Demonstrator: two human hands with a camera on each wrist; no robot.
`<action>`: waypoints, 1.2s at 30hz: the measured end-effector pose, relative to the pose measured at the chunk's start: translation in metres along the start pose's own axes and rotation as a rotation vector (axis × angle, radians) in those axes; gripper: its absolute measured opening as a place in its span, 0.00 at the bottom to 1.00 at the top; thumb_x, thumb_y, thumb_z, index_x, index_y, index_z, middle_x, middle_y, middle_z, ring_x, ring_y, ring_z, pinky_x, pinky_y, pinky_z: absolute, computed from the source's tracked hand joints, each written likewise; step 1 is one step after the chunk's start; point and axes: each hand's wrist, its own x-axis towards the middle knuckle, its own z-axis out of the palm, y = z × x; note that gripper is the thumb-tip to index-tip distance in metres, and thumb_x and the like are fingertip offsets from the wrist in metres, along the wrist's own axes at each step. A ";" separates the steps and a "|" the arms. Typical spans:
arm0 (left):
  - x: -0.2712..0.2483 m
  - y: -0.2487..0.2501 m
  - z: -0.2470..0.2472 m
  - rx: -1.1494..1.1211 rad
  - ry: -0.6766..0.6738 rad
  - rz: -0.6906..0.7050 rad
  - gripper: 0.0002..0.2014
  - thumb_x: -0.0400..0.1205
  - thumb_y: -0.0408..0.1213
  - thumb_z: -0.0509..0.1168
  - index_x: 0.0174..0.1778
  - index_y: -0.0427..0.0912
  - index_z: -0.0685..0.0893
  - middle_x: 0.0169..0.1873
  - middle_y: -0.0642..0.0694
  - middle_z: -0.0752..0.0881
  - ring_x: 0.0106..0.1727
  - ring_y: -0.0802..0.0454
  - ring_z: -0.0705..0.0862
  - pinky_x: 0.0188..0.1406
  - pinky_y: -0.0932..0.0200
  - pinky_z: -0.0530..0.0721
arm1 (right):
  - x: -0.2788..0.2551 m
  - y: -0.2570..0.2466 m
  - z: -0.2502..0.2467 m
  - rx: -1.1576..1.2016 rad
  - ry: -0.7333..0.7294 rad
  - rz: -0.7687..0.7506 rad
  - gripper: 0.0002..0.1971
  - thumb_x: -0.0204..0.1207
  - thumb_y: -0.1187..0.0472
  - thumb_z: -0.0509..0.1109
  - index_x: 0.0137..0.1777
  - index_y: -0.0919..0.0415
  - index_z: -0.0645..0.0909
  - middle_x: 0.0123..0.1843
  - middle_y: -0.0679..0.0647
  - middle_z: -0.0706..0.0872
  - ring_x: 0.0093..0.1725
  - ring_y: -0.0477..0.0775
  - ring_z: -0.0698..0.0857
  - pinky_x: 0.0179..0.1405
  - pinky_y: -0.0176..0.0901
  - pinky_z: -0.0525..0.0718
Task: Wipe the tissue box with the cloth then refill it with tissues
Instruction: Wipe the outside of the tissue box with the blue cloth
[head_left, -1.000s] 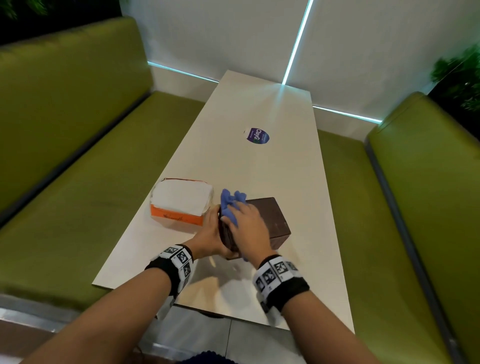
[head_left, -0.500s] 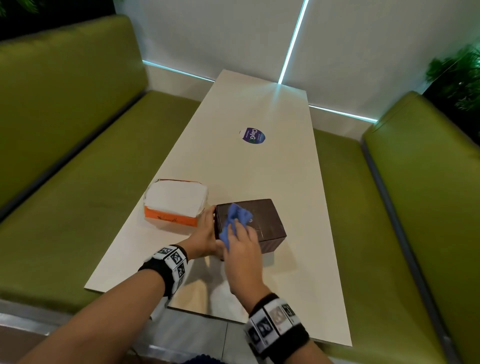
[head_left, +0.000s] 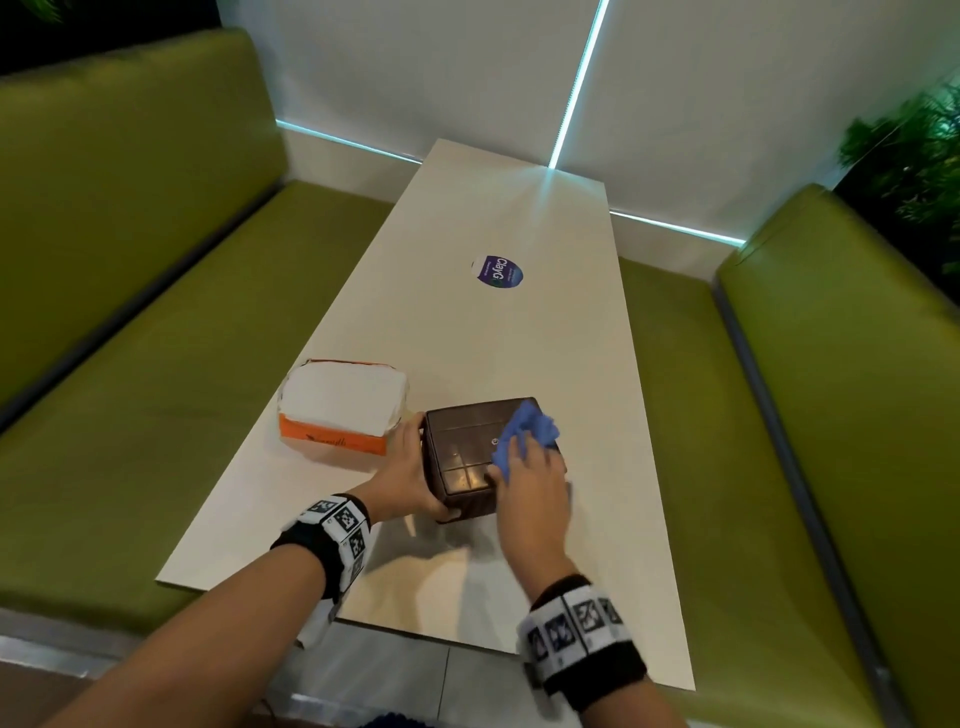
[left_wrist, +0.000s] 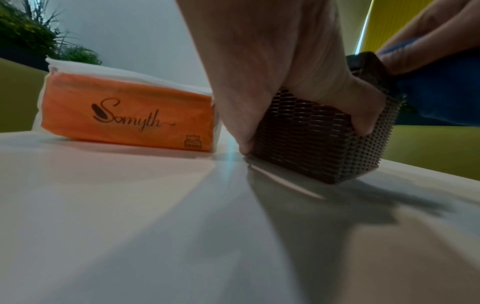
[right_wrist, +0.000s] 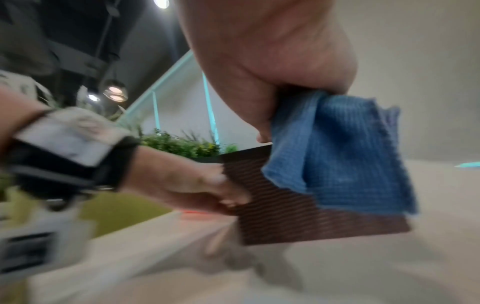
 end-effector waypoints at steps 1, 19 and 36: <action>0.001 0.001 0.001 0.001 -0.002 0.005 0.71 0.45 0.50 0.84 0.82 0.41 0.49 0.73 0.47 0.60 0.78 0.44 0.62 0.82 0.46 0.64 | -0.008 -0.017 0.004 -0.035 -0.004 -0.043 0.27 0.78 0.51 0.70 0.74 0.61 0.76 0.76 0.55 0.77 0.70 0.59 0.77 0.68 0.49 0.79; 0.006 -0.010 -0.004 0.037 -0.060 0.048 0.72 0.46 0.54 0.85 0.81 0.49 0.47 0.73 0.50 0.58 0.80 0.44 0.58 0.82 0.38 0.62 | 0.060 0.075 -0.029 0.349 -0.144 0.223 0.15 0.86 0.56 0.58 0.43 0.63 0.81 0.47 0.63 0.85 0.49 0.63 0.84 0.42 0.43 0.70; 0.017 -0.020 -0.021 -0.035 -0.239 0.029 0.73 0.46 0.50 0.89 0.83 0.55 0.49 0.79 0.51 0.62 0.82 0.50 0.61 0.82 0.39 0.64 | 0.059 0.127 -0.003 0.222 -0.108 0.042 0.10 0.84 0.53 0.60 0.58 0.54 0.81 0.56 0.57 0.82 0.52 0.61 0.80 0.50 0.49 0.79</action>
